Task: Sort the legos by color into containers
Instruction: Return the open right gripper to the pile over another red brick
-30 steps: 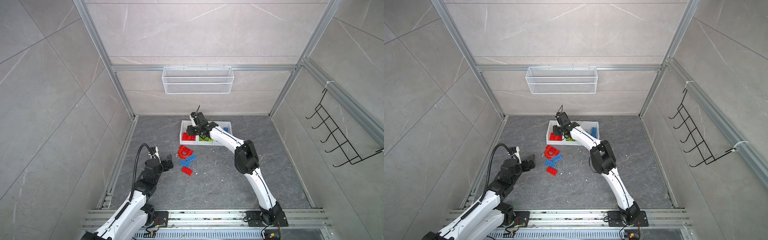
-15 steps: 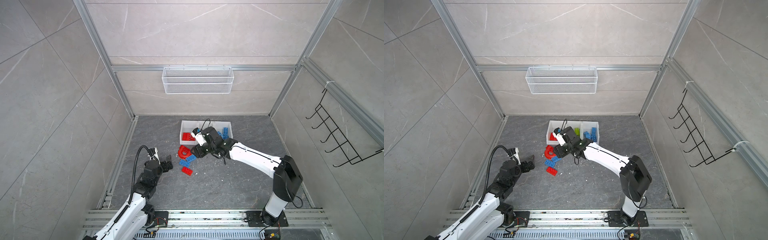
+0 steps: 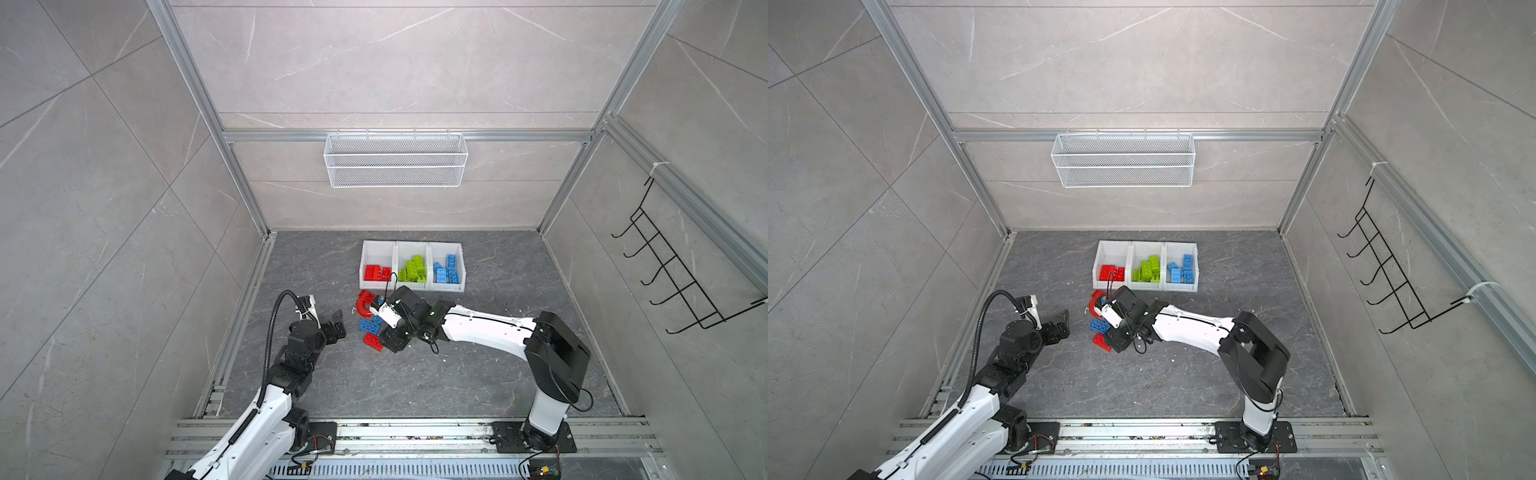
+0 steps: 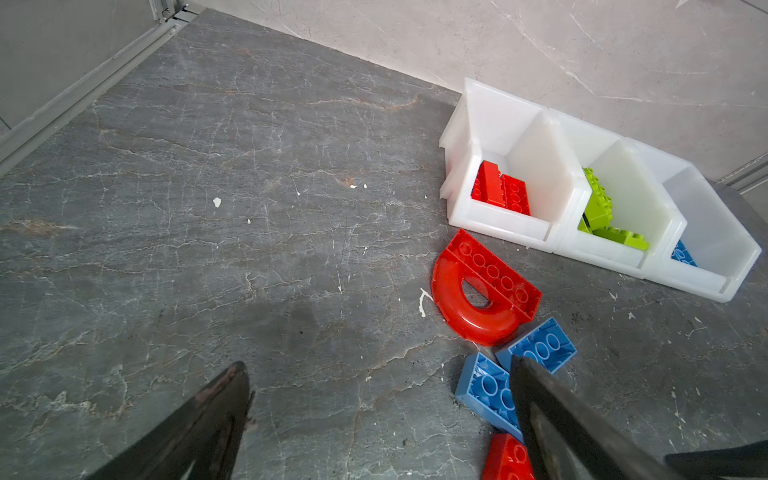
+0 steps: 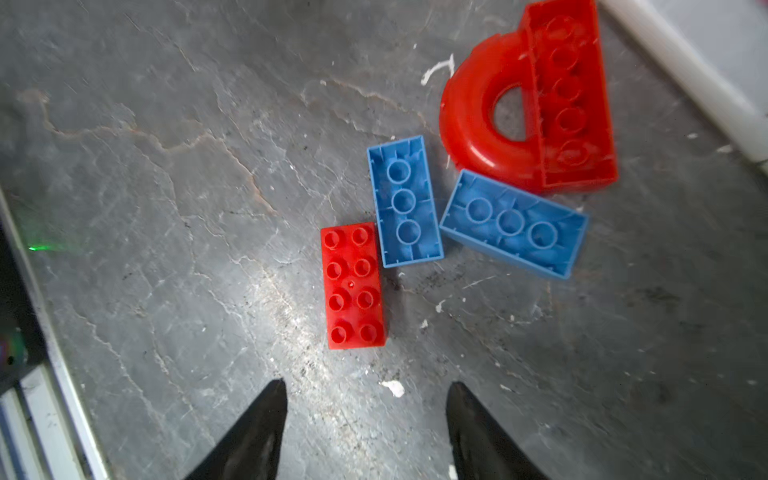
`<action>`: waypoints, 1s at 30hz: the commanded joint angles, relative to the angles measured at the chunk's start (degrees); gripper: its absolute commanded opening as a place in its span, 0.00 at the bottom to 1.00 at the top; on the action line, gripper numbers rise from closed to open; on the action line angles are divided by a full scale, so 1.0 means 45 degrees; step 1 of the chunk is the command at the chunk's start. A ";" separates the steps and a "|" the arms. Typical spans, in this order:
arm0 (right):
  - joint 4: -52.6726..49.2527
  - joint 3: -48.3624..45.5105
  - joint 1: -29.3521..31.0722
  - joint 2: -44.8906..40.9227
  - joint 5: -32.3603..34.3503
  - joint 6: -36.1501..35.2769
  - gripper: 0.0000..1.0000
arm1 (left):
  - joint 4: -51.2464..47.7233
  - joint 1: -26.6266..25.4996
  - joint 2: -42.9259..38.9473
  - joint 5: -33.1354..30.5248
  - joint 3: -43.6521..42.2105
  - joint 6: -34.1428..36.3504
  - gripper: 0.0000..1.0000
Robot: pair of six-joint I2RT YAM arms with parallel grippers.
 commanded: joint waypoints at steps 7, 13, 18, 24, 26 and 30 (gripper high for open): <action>-0.0243 0.1434 0.0323 0.1686 0.0204 -0.0438 0.63 | 0.0181 0.0030 -0.0877 -0.0635 -0.0243 -0.0156 1.00; -0.0842 0.2093 0.0418 0.2457 0.0563 -0.0562 0.61 | 0.0175 0.0038 -0.0934 -0.0740 -0.0260 -0.0201 1.00; -0.1308 0.2608 0.0498 0.2954 0.0774 -0.0600 0.50 | 0.0454 0.0038 -0.0991 -0.0269 -0.0305 -0.0115 1.00; -0.1635 0.3020 0.0731 0.3329 0.1200 -0.0651 0.44 | 0.0322 0.0038 -0.1310 -0.0410 -0.0389 -0.0101 1.00; -0.1646 0.3059 0.0770 0.3349 0.1175 -0.0604 0.40 | 0.0301 0.0038 -0.1334 -0.0455 -0.0388 -0.0115 1.00; -0.1831 0.3040 0.0796 0.3221 0.1135 -0.0531 0.33 | 0.0270 0.0038 -0.1334 -0.0481 -0.0371 -0.0107 1.00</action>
